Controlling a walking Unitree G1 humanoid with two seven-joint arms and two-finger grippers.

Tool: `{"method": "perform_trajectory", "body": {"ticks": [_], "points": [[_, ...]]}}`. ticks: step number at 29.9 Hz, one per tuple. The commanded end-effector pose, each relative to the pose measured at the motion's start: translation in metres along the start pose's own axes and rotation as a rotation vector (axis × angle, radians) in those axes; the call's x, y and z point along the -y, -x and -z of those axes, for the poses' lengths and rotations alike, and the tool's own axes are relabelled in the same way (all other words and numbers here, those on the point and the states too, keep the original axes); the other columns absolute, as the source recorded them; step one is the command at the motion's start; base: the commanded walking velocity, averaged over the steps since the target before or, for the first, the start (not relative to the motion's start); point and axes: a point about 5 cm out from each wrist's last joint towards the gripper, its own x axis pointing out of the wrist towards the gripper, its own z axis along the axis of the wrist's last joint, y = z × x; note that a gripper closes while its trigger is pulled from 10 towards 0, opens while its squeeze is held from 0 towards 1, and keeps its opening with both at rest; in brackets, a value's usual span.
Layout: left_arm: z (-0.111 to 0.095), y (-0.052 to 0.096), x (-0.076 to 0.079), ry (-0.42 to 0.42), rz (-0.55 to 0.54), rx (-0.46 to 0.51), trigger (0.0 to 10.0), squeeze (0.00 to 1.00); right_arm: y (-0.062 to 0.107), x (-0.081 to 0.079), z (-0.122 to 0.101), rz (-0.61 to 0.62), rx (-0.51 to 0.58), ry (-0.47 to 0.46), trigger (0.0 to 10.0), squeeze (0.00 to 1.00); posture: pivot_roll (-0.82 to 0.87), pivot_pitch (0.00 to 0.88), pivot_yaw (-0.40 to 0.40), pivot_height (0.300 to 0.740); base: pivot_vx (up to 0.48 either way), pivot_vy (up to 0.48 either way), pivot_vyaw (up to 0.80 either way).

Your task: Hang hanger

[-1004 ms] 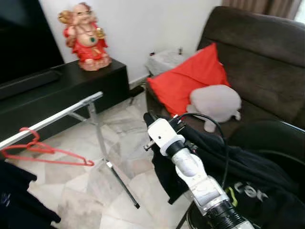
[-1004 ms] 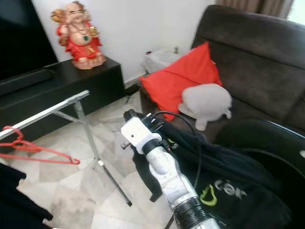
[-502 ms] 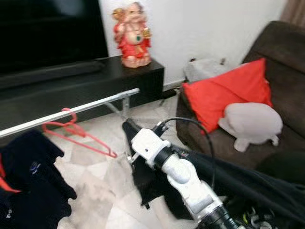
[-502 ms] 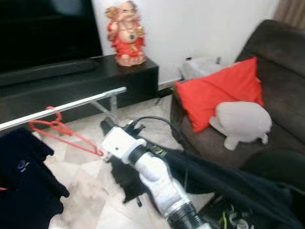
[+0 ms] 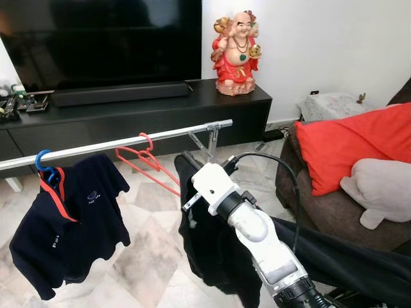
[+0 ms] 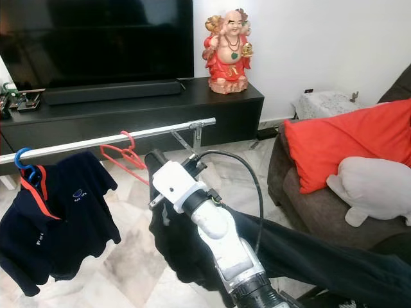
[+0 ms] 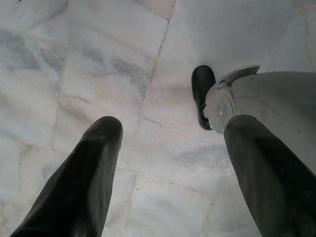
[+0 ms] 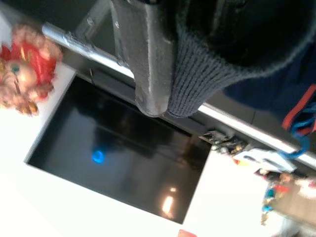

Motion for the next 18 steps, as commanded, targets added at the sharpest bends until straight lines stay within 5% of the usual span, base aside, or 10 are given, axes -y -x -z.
{"method": "perform_trajectory", "body": {"ticks": [1,3,7,10,18], "points": [[0.000,0.000,-0.002,0.001,-0.006,-0.002,10.0,0.00,-0.002,0.002,-0.017,-0.036,0.087,-0.081,10.0,0.00,0.06,0.000,0.025,0.740,0.000,0.000,0.00],[0.000,0.000,-0.003,-0.001,-0.007,-0.005,10.0,0.00,0.002,-0.010,-0.045,-0.214,0.232,-0.192,10.0,0.00,0.06,0.000,0.023,0.740,0.000,0.000,0.00],[0.001,0.001,-0.004,0.001,-0.009,-0.004,10.0,0.00,0.007,-0.019,-0.066,-0.343,0.331,-0.258,10.0,0.00,0.07,0.000,0.024,0.740,0.000,0.000,0.00],[0.000,0.001,-0.004,0.001,-0.010,-0.001,10.0,0.00,0.021,-0.036,-0.091,-0.574,0.434,-0.341,10.0,0.00,0.06,0.000,0.027,0.740,0.000,0.000,0.00],[-0.002,0.000,-0.004,-0.004,-0.010,0.001,10.0,0.00,0.033,-0.048,-0.079,-0.699,0.369,-0.346,10.0,0.00,0.07,0.000,0.027,0.740,0.000,0.000,0.00]]}}
